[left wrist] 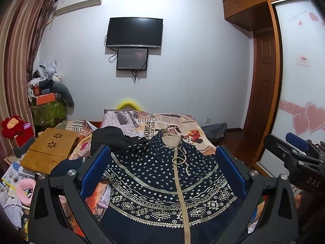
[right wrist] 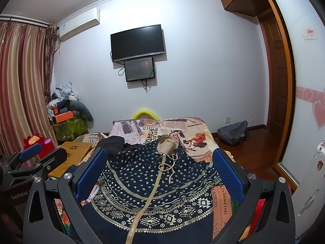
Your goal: Fold large clothes
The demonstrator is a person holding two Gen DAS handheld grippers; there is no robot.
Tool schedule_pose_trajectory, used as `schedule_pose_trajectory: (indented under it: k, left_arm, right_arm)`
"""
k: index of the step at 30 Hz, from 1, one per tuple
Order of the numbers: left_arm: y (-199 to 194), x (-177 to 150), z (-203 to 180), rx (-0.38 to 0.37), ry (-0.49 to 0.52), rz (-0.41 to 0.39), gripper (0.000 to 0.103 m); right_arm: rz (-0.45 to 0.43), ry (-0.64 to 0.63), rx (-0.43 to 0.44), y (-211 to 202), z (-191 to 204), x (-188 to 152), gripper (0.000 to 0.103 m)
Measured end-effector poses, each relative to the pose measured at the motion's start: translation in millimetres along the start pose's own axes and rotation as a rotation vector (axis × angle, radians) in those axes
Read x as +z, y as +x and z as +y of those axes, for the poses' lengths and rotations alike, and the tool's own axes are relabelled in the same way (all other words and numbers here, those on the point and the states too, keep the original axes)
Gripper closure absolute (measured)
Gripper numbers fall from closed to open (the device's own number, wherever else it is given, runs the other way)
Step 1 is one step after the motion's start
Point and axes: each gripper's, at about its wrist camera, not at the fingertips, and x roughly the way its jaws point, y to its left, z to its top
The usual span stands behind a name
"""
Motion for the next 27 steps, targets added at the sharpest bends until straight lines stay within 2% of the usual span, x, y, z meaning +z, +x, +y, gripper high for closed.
schedule_pose_trajectory:
  k: [27]
  left_arm:
    - [6.8, -1.0, 1.9, 0.011, -0.015, 0.007, 0.0]
  right_arm:
    - [0.004, -0.011, -0.001, 2.8, 2.1, -0.7, 0.0]
